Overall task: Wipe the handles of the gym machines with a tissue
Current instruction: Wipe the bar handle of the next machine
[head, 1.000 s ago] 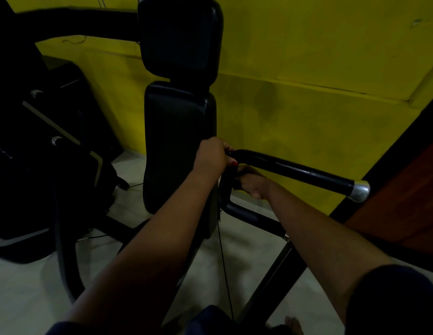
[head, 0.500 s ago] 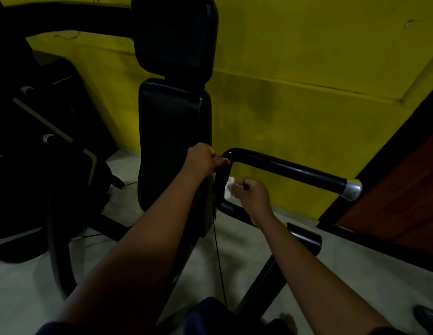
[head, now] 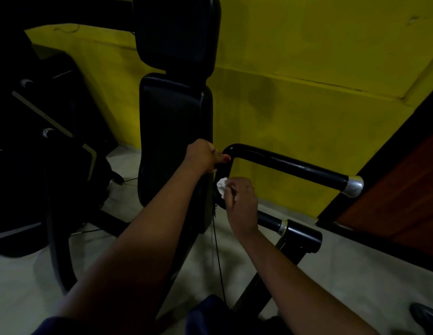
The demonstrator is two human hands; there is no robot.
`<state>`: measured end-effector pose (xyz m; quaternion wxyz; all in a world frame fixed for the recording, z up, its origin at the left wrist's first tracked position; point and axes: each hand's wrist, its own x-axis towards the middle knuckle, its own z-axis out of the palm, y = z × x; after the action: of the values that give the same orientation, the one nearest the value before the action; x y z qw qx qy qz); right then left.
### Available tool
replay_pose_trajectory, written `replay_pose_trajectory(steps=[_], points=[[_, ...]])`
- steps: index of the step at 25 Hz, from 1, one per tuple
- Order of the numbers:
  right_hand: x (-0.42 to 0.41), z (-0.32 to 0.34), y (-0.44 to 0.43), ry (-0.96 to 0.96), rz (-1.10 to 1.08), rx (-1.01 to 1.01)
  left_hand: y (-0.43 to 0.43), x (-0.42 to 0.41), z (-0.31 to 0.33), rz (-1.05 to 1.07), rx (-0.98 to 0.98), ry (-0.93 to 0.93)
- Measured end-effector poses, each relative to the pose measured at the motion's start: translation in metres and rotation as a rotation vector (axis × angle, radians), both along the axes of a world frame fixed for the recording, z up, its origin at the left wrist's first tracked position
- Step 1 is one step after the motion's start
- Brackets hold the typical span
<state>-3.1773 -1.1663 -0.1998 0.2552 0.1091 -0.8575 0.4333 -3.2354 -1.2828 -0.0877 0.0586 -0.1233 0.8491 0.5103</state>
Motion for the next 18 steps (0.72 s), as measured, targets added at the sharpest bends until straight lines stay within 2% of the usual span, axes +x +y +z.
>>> replay_pose_trajectory(steps=[3,5,7,9,13,14,17,18], points=[[0.011,-0.019,0.001,0.158,0.194,0.353,-0.002,-0.001,-0.004,0.008,0.008,0.001],[-0.001,-0.008,0.002,0.214,0.224,0.361,-0.003,-0.002,-0.008,0.013,0.009,0.017],[-0.018,0.011,0.002,0.298,0.145,0.309,-0.006,-0.003,-0.013,0.014,-0.016,0.042],[-0.022,0.013,0.002,0.378,0.104,0.360,-0.007,-0.001,-0.013,0.010,-0.039,0.055],[-0.008,-0.014,0.009,0.517,0.323,0.819,-0.005,0.001,-0.013,-0.001,-0.001,0.031],[-0.011,-0.010,0.010,0.533,0.327,0.844,-0.005,0.001,-0.012,-0.008,-0.015,0.032],[-0.028,0.009,0.003,0.472,0.216,0.656,-0.007,0.001,-0.010,-0.015,-0.070,0.042],[-0.027,0.009,-0.001,0.471,0.189,0.654,-0.007,0.001,-0.010,-0.012,-0.064,0.038]])
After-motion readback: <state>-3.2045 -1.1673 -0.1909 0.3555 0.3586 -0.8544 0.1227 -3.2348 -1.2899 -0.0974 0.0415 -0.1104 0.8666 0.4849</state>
